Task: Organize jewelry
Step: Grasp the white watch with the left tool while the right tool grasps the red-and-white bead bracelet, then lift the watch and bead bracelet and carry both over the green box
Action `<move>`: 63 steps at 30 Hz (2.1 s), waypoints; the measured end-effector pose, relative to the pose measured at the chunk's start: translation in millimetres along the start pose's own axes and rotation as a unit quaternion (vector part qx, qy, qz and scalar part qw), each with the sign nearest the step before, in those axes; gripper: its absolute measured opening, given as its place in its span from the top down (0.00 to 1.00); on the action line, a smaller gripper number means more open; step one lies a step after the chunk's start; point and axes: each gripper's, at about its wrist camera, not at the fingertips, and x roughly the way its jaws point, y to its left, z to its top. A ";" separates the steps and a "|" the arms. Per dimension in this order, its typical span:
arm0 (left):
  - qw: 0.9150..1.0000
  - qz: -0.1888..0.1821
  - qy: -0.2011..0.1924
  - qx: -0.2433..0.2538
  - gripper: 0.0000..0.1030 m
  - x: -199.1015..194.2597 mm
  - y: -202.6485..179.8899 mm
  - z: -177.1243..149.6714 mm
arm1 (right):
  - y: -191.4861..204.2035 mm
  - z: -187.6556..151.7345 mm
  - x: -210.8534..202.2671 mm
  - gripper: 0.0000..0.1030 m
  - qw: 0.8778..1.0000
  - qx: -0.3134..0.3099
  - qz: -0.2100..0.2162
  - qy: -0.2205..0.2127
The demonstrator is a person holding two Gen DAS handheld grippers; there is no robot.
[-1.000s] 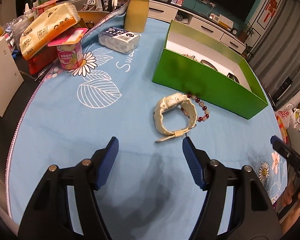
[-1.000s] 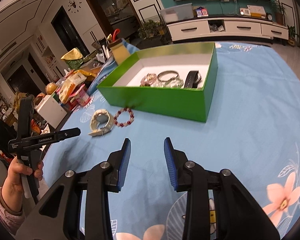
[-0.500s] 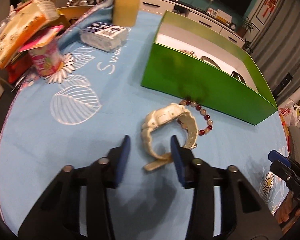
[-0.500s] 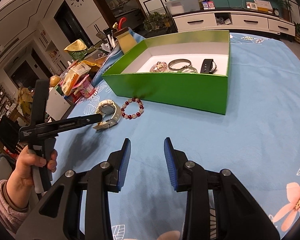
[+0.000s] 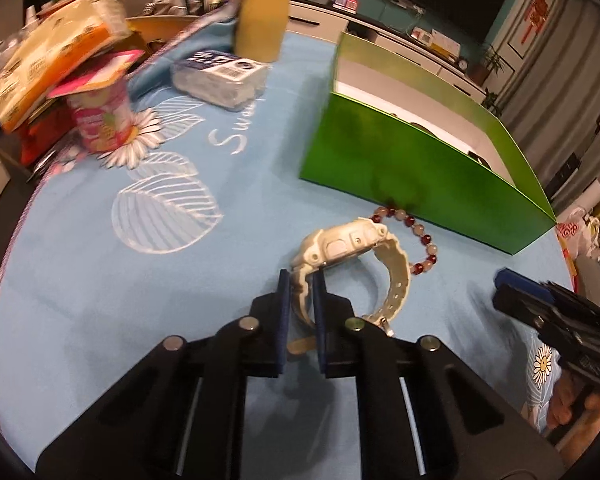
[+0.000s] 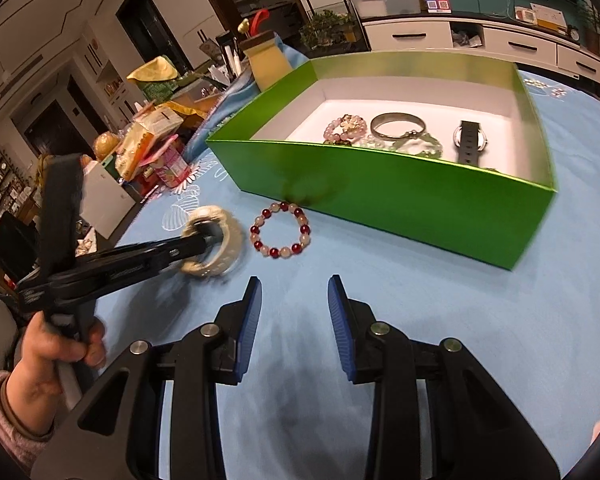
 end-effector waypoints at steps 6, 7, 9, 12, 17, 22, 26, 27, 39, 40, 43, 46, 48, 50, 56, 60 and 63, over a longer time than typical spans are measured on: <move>0.999 -0.003 -0.002 -0.032 0.89 -15.1 24.0 -8.4 | 5.6 15.6 32.2 0.66 0.999 -0.011 -0.036 0.012; 0.999 -0.005 -0.003 -0.037 0.88 -17.2 27.5 -9.2 | 6.3 17.3 36.2 0.66 0.999 -0.014 -0.043 0.013; 0.999 -0.009 -0.004 -0.041 0.87 -20.8 30.4 -12.0 | 11.0 20.7 45.5 0.66 0.998 -0.023 -0.061 0.014; 0.999 -0.016 -0.005 -0.046 0.85 -22.1 33.1 -12.1 | 19.2 24.1 57.9 0.66 0.995 -0.040 -0.094 0.015; 0.999 -0.024 -0.011 -0.038 0.84 -24.8 28.4 -12.0 | 30.5 29.7 71.1 0.76 0.988 -0.065 -0.138 0.015; 0.999 -0.021 -0.013 -0.027 0.84 -26.1 20.9 -14.5 | 35.7 30.2 75.0 0.91 0.985 -0.082 -0.150 0.020; 0.999 -0.021 -0.016 -0.020 0.84 -28.9 16.9 -17.7 | 38.6 27.8 73.3 0.93 0.985 -0.086 -0.146 0.021; 0.999 -0.021 -0.015 -0.020 0.84 -29.0 16.5 -18.5 | 38.8 26.3 71.8 0.93 0.986 -0.085 -0.143 0.023; 0.999 -0.034 -0.022 -0.032 0.84 -36.4 20.4 -20.2 | 38.0 12.7 19.9 0.93 0.990 -0.074 -0.118 -0.011; 0.999 -0.035 -0.023 -0.032 0.84 -37.8 20.2 -20.5 | 38.1 12.4 14.9 0.93 0.990 -0.072 -0.116 -0.015; 0.999 -0.035 -0.026 -0.032 0.84 -42.0 18.8 -20.8 | 39.6 11.0 2.5 0.93 0.991 -0.072 -0.113 -0.026; 0.998 -0.036 -0.031 -0.029 0.84 -47.1 17.1 -20.4 | 41.7 10.6 -10.9 0.93 0.991 -0.071 -0.110 -0.038; 0.998 -0.036 -0.033 -0.027 0.84 -50.5 15.6 -20.4 | 41.8 10.7 -17.8 0.93 0.991 -0.068 -0.108 -0.045; 0.998 -0.037 -0.036 -0.026 0.84 -53.5 14.0 -20.6 | 41.0 9.9 -24.3 0.93 0.991 -0.065 -0.107 -0.051; 0.998 -0.037 -0.042 -0.022 0.84 -61.2 8.3 -21.1 | 37.1 6.6 -43.6 0.93 0.991 -0.054 -0.106 -0.068; 0.998 -0.038 -0.045 -0.017 0.84 -66.1 3.1 -21.2 | 33.2 3.2 -55.7 0.93 0.990 -0.048 -0.108 -0.078; 0.998 -0.039 -0.048 -0.014 0.84 -68.9 0.6 -20.4 | 30.7 1.6 -64.6 0.93 0.990 -0.043 -0.108 -0.085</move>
